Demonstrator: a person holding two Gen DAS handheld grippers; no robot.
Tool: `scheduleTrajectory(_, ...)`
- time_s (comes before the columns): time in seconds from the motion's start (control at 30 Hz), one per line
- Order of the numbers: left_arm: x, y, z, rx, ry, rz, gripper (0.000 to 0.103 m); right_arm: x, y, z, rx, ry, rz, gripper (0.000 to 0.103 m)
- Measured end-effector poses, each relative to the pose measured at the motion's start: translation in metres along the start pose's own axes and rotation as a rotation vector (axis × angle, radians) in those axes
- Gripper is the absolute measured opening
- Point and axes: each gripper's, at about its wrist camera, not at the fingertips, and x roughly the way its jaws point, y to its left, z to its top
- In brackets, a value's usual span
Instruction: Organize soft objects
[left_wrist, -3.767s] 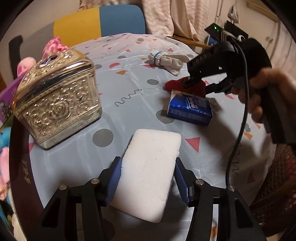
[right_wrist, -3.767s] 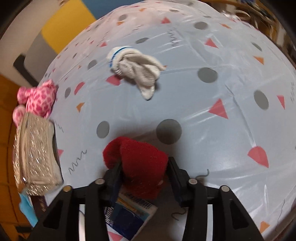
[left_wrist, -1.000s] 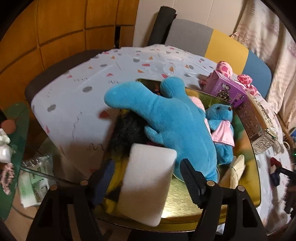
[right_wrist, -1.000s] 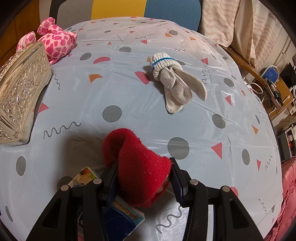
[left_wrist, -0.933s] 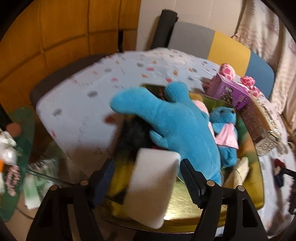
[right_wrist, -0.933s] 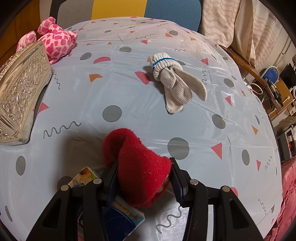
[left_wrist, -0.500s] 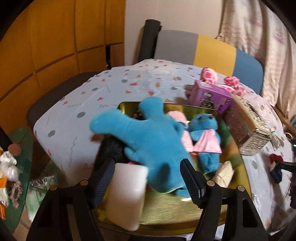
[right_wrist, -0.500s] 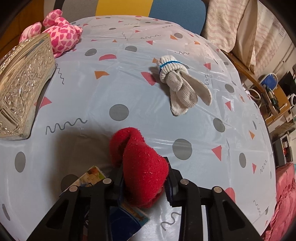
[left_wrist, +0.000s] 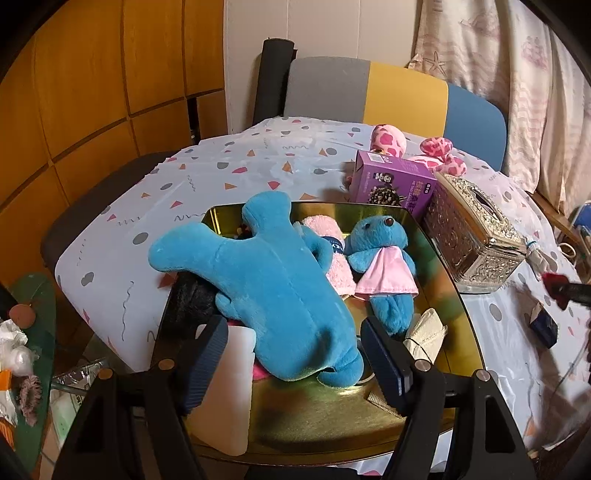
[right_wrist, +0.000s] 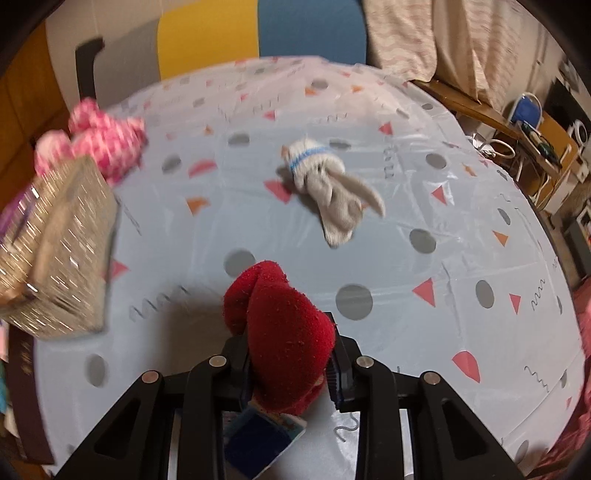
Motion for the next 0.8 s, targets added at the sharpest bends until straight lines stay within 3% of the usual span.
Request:
scheduleTrajectory(0.17, 0.002, 0.000, -0.003, 0.001, 0.003, -0.004, 0.075, -0.041, 0.008, 0.006, 0.050, -0.092, 0.110, 0.030)
scheduleTrajectory(0.37, 0.005, 0.001, -0.007, -0.011, 0.014, -0.009, 0.075, -0.088, 0.043, 0.003, 0.023, -0.177, 0.281, 0.030)
scheduleTrajectory(0.57, 0.003, 0.009, -0.005, -0.037, 0.004, -0.008, 0.075, -0.113, 0.095, -0.012, -0.062, -0.192, 0.437, 0.030)
scheduleTrajectory(0.8, 0.000, 0.022, -0.004, -0.066, -0.007, 0.022, 0.075, -0.120, 0.180, -0.037, -0.223, -0.133, 0.593, 0.030)
